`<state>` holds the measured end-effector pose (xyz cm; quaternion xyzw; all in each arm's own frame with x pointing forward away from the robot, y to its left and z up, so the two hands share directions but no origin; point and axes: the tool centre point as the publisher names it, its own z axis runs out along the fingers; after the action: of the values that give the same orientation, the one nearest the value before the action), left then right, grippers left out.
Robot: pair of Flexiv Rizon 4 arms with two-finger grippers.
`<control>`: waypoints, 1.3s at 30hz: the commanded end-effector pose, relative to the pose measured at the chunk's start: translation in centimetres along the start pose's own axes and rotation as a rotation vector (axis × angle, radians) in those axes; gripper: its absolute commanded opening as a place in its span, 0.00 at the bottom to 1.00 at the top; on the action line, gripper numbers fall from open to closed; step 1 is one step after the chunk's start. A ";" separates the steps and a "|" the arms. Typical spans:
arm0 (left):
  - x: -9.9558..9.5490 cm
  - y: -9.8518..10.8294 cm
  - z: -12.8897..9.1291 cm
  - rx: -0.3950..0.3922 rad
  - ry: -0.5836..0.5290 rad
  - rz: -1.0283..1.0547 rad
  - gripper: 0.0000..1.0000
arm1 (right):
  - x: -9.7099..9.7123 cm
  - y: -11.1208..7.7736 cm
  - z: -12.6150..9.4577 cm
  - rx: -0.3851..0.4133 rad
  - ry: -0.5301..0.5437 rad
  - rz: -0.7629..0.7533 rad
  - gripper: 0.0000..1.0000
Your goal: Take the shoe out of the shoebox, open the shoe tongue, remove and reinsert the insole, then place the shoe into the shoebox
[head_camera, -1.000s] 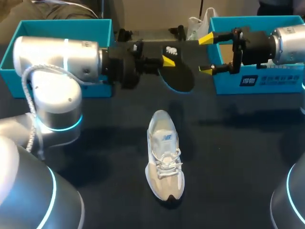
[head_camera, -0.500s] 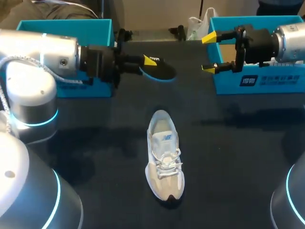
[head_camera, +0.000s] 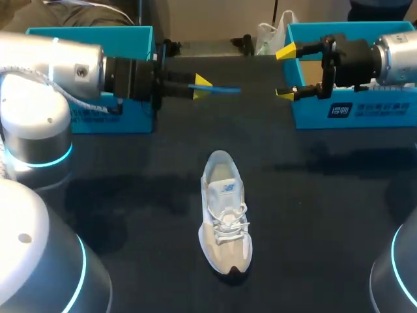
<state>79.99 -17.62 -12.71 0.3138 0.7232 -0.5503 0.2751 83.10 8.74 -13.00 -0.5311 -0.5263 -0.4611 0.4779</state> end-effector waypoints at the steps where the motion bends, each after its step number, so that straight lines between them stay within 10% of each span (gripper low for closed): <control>1: -1.3 0.0 -0.1 -0.028 0.232 -0.549 0.00 | 0.1 -0.1 0.1 -0.002 -0.003 0.001 1.00; 14: -1.3 0.0 -0.1 -0.028 0.232 -0.549 0.00 | 0.1 -0.1 0.1 -0.002 -0.003 0.001 1.00; 26: 1.4 3.4 0.2 0.108 0.338 -1.328 0.00 | 0.1 -0.1 0.1 -0.002 -0.003 0.001 1.00; 39: 1.6 3.2 0.2 0.100 0.321 -1.347 0.00 | 0.1 -0.1 0.1 -0.002 -0.003 0.001 1.00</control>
<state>81.16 -16.89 -15.59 -0.0953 0.7734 -0.5830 -0.2299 83.10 8.75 -12.99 -0.5310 -0.5263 -0.4611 0.4779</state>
